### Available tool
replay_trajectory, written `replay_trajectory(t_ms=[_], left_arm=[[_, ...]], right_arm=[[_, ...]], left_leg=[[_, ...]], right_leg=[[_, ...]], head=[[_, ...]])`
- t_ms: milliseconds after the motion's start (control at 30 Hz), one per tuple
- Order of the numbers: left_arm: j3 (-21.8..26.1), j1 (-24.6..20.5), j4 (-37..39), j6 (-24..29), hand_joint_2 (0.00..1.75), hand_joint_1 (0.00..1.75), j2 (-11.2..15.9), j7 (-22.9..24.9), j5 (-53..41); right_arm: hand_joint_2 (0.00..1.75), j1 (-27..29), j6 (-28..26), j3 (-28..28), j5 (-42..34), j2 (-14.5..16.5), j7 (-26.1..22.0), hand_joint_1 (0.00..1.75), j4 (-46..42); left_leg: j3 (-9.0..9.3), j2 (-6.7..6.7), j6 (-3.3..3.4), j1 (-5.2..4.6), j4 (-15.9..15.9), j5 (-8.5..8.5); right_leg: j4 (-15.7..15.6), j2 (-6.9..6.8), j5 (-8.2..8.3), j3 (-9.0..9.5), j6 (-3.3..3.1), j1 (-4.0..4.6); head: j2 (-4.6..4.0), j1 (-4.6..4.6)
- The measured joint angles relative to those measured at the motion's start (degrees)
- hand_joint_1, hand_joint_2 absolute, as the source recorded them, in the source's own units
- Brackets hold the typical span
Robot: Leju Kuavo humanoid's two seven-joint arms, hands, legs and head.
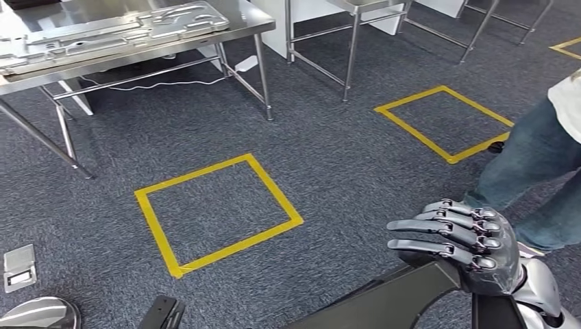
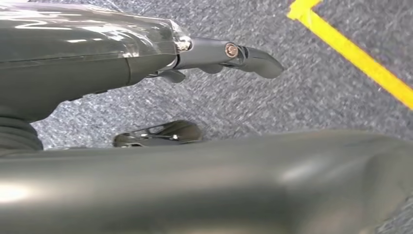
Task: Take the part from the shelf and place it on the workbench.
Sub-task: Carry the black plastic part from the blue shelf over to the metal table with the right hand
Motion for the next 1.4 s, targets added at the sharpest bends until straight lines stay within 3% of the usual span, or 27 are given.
replay_trajectory(t_ms=[67, 100, 200, 267, 333, 400, 433, 467, 533, 600, 833, 1067, 1100, 1200, 1267, 1333, 1367, 1400], left_arm=[[0.0, -0.1, 0.0, 0.0, 0.00, 0.00, 0.2, 0.0, -0.1], [0.0, -0.2, 0.0, 0.0, 0.00, 0.00, 0.3, 0.0, -0.1], [0.0, 0.0, 0.0, 0.0, 0.00, 0.00, 0.5, 0.0, -0.2], [0.0, -0.2, 0.0, 0.0, 0.00, 0.00, 0.6, 0.0, -0.3], [0.0, -0.4, 0.0, 0.0, 0.00, 0.00, 0.6, 0.0, -0.5], [0.0, -0.4, 0.0, -0.1, 0.00, 0.00, 0.6, 0.0, -0.6], [0.0, -0.3, 0.0, -0.1, 0.00, 0.00, 0.6, 0.0, -0.7], [0.0, -0.2, 0.0, -0.2, 0.00, 0.00, 0.6, 0.1, -0.8], [-0.1, -0.1, 0.0, -0.2, 0.00, 0.00, 0.6, 0.1, -0.9], [-0.1, -0.1, 0.0, -0.2, 0.00, 0.00, 0.6, 0.1, -1.0], [-0.1, -0.2, 0.0, -0.3, 0.00, 0.00, 0.6, 0.1, -1.0], [-0.1, -0.2, 0.0, -0.3, 0.00, 0.00, 0.6, 0.1, -1.0], [-0.1, -0.2, 0.0, -0.4, 0.00, 0.00, 0.6, 0.1, -1.0], [-0.1, -0.2, 0.0, -0.4, 0.00, 0.00, 0.6, 0.0, -1.1], [-0.2, -0.3, 0.0, -0.5, 0.00, 0.00, 0.6, 0.0, -1.1], [-0.2, -0.2, 0.0, -0.5, 0.00, 0.00, 0.5, 0.0, -1.3], [-0.2, 0.0, 0.0, -0.5, 0.00, 0.00, 0.5, 0.0, -1.4], [-0.2, 0.1, 0.0, -0.5, 0.00, 0.00, 0.5, -0.1, -1.5]], right_arm=[[1.75, 0.2, -0.3, 0.0, 0.1, 0.1, 0.0, 1.75, 0.0], [1.75, 0.2, -0.4, 0.0, 0.1, 0.2, 0.0, 1.75, 0.0], [1.75, 0.4, -0.5, 0.1, 0.1, 0.4, 0.0, 1.75, 0.0], [1.75, 0.4, -0.6, 0.0, 0.1, 0.4, 0.0, 1.75, -0.1], [1.75, 0.8, -0.8, 0.0, 0.2, 0.4, 0.0, 1.75, -0.1], [1.75, 1.2, -0.9, 0.0, 0.2, 0.5, 0.0, 1.75, -0.1], [1.75, 1.3, -0.9, 0.0, 0.2, 0.5, 0.0, 1.75, -0.1], [1.75, 1.4, -0.9, 0.0, 0.2, 0.5, -0.1, 1.75, -0.1], [1.75, 1.4, -0.9, 0.0, 0.2, 0.5, -0.1, 1.75, -0.1], [1.75, 1.4, -0.9, 0.1, 0.1, 0.5, -0.1, 1.75, -0.1], [1.75, 1.7, -1.0, 0.0, 0.1, 0.5, -0.2, 1.75, -0.3], [1.75, 1.7, -1.0, -0.1, 0.1, 0.5, -0.2, 1.75, -0.4], [1.75, 1.8, -1.0, -0.1, 0.1, 0.5, -0.2, 1.75, -0.4], [1.75, 1.9, -1.0, -0.2, 0.1, 0.4, -0.2, 1.75, -0.6], [1.75, 1.8, -1.0, -0.3, 0.1, 0.3, -0.2, 1.75, -0.6], [1.75, 2.0, -1.0, -0.3, 0.1, 0.3, -0.2, 1.75, -0.7], [1.75, 2.1, -1.0, -0.3, 0.0, 0.3, -0.2, 1.75, -0.6], [1.75, 2.1, -1.0, -0.3, 0.0, 0.3, -0.2, 1.75, -0.6]], left_leg=[[2.71, 2.49, 0.81, -0.77, -5.8, 2.20], [3.13, 3.23, 1.18, -1.15, -6.8, 2.14], [3.57, 1.90, 1.98, -1.28, -7.6, 1.82], [4.38, 0.64, 2.48, -0.82, -8.5, 1.99], [4.74, -0.67, 2.93, -0.65, -8.7, 1.93], [4.93, -1.91, 3.17, -0.77, -8.7, 1.72], [5.15, -2.44, 3.21, -0.83, -8.7, 1.57], [5.48, -2.89, 3.17, -0.84, -8.6, 1.36], [6.07, -3.60, 2.82, -0.93, -8.4, 0.78], [6.03, -3.93, 2.51, -1.06, -8.1, 0.39], [6.33, -3.98, 2.76, -1.13, -8.6, 0.33], [6.43, -3.96, 2.33, -1.13, -8.8, 0.19], [6.54, -3.95, 2.55, -1.19, -9.1, 0.08], [8.56, -3.92, 4.07, -1.09, -11.3, 0.14], [10.03, -3.85, 4.40, -0.77, -12.3, 0.24], [10.60, -3.79, 4.17, -0.58, -12.4, -0.19], [10.92, -3.78, 3.89, -0.43, -12.4, -0.54], [11.35, -3.77, 3.49, -0.19, -12.3, -0.99]], right_leg=[[-0.1, -1.12, -0.57, 0.66, 0.45, 0.21], [-0.2, -1.64, -0.74, 0.85, 0.73, 0.30], [-0.8, -2.81, -1.25, 1.86, 1.63, 0.32], [1.7, -0.35, -3.01, 1.33, 1.83, 0.26], [8.6, 2.96, -6.08, -2.33, 1.67, 0.27], [14.2, 3.86, -7.15, -6.18, 1.68, 0.36], [14.1, 3.93, -5.96, -6.81, 1.74, 0.40], [11.8, 3.97, -3.69, -6.34, 1.80, 0.44], [4.5, 4.34, 1.15, -4.00, 1.73, 0.51], [0.2, 4.81, 2.77, -2.56, 1.42, 0.61], [-0.5, 5.05, 2.22, -2.24, 0.86, 0.74], [-0.6, 5.03, 2.14, -2.11, 0.72, 0.69], [-0.5, 4.98, 2.56, -2.08, 0.99, 0.60], [0.8, 4.79, 3.73, -1.84, 2.17, 0.48], [4.0, 4.74, 1.60, -3.17, 2.26, 0.53], [10.1, 4.75, -1.54, -6.73, 2.34, 0.43], [12.4, 4.73, -2.24, -8.35, 2.54, 0.31], [13.1, 4.71, -1.81, -9.16, 2.96, 0.14]], head=[[0.00, -0.01], [0.01, -0.01], [0.00, 0.00], [0.00, 0.03], [0.00, 0.09], [0.00, 0.13], [-0.01, 0.13], [0.00, 0.13], [0.00, 0.12], [0.01, 0.09], [-0.01, 0.08], [0.01, 0.08], [0.01, 0.08], [0.00, 0.08], [0.01, 0.08], [0.01, 0.09], [0.00, 0.08], [0.00, 0.08]])
